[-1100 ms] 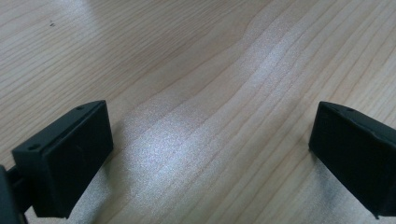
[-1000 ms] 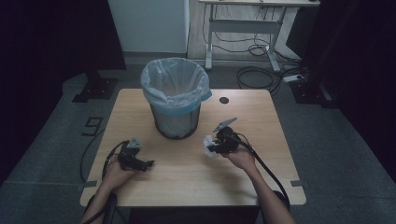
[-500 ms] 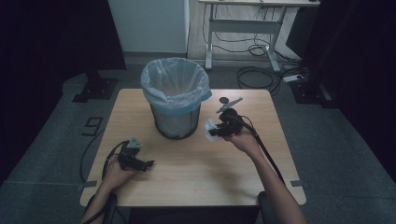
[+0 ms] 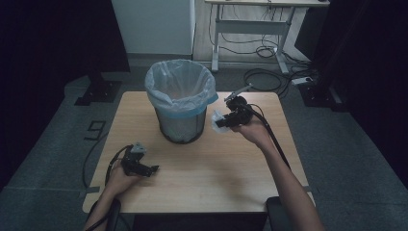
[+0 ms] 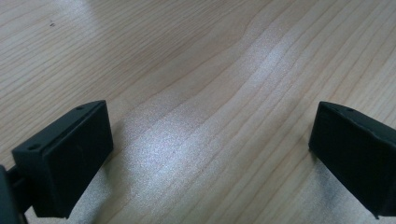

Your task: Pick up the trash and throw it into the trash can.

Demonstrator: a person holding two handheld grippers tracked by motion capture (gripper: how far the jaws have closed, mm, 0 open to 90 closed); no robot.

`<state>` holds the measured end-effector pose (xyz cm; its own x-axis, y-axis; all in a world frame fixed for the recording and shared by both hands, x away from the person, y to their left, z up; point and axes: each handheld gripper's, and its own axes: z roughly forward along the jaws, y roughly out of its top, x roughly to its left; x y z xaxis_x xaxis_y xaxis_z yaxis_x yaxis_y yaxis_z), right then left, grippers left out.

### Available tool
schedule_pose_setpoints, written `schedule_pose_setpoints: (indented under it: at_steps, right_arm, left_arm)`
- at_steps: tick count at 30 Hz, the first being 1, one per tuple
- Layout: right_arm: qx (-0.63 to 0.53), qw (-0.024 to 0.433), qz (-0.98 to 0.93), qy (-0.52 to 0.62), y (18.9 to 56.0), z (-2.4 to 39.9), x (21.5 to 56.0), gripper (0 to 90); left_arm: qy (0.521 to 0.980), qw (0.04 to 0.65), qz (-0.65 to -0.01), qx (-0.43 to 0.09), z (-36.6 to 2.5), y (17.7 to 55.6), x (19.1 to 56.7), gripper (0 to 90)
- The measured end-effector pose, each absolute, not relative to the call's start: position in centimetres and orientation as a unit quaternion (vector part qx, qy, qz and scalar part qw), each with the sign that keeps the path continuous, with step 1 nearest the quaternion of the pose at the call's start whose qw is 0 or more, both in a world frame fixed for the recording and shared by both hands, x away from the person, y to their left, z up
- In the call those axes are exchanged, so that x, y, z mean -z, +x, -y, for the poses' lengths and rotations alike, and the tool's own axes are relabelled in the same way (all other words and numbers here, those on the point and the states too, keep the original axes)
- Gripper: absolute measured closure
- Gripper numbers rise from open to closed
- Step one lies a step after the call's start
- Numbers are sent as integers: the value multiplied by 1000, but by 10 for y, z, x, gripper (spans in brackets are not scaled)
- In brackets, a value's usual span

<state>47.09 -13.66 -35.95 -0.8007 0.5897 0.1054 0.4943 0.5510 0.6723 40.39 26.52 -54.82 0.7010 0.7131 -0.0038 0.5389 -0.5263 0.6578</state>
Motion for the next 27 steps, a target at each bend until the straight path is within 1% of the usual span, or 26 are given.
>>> schedule_pose_setpoints:
  at_steps: [2, 3, 5, 7, 10, 11, 16, 19, 27]
  right_arm:
    - [-361, 68, -877, 309, 471, 137, 357, 666]
    - [-365, 70, -876, 309, 472, 137, 347, 665]
    - [-366, 72, -875, 308, 473, 137, 344, 665]
    - [-366, 75, -875, 308, 475, 136, 330, 665]
    - [-368, 73, -874, 309, 477, 135, 321, 665]
    - [-373, 73, -872, 308, 480, 135, 313, 665]
    - [-377, 78, -871, 307, 483, 134, 299, 666]
    - [-378, 86, -869, 308, 486, 129, 282, 666]
    - [-382, 97, -868, 303, 498, 112, 259, 665]
  left_arm:
    - [863, 325, -363, -134, -265, 404, 548, 0]
    - [863, 325, -363, -134, -265, 404, 548, 0]
    - [863, 325, -363, -134, -265, 404, 548, 0]
    - [863, 325, -363, -134, -265, 404, 548, 0]
    - [863, 324, -363, -134, -265, 404, 548, 0]
    - [863, 325, -363, -133, -265, 404, 548, 0]
    - [863, 325, -363, -134, -265, 404, 548, 0]
    - [863, 325, -363, -134, -265, 404, 548, 0]
    - [863, 325, -363, -134, -265, 404, 548, 0]
